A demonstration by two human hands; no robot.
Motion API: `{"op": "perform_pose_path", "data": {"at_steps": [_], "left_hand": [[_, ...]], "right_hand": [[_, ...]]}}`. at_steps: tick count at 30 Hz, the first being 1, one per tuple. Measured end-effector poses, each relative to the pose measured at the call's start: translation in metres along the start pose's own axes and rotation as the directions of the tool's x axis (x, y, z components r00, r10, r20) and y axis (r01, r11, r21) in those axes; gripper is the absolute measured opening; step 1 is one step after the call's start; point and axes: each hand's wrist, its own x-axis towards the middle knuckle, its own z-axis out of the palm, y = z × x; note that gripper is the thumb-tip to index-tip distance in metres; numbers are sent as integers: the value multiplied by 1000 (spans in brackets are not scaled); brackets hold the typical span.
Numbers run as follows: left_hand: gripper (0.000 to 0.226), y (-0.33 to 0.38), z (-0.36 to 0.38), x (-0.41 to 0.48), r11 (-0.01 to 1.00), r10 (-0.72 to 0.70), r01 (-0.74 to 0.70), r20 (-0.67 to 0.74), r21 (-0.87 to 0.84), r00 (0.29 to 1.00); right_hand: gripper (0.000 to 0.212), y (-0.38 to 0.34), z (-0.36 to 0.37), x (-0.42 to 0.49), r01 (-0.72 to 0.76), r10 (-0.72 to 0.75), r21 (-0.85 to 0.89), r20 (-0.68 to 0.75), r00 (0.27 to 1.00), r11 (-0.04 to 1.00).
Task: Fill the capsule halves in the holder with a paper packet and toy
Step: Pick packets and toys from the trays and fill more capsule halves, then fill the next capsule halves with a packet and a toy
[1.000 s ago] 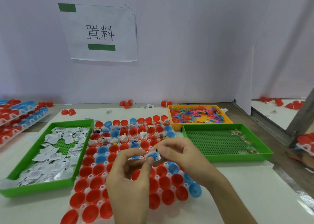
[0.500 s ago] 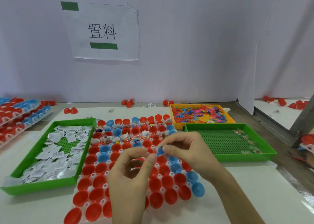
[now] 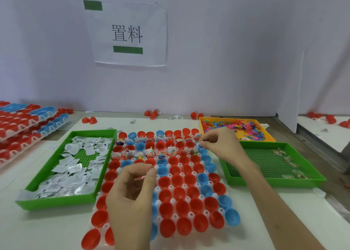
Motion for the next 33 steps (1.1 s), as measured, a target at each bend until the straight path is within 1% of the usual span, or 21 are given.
{"op": "perform_pose_path", "data": {"at_steps": [3, 6, 12, 19, 23, 28, 33], "left_hand": [[28, -3, -1, 0, 1000, -5, 5, -31, -2, 1000], [26, -4, -1, -4, 1000, -3, 3, -17, 12, 1000], [24, -3, 1, -6, 1000, -8, 9, -19, 12, 1000], [20, -2, 2, -6, 1000, -5, 5, -25, 13, 1000], [24, -2, 2, -6, 1000, -10, 10, -24, 22, 1000], [27, -2, 1, -5, 1000, -4, 5, -28, 25, 1000], [29, -3, -1, -5, 1000, -4, 5, -36, 11, 999]], "right_hand": [[17, -2, 13, 2, 9, -10, -13, -44, 999, 1000], [13, 3, 19, -2, 0, -4, -59, -64, 998, 998], [11, 9, 24, -3, -17, 17, -150, -1, 1000, 988], [10, 7, 29, -1, -46, 53, -158, 37, 998, 986], [11, 9, 29, 1, -43, 56, -191, 64, 996, 981], [14, 9, 37, 3, -47, 54, -221, 26, 998, 974], [9, 11, 37, 1, -30, 31, -251, -2, 1000, 968]]}}
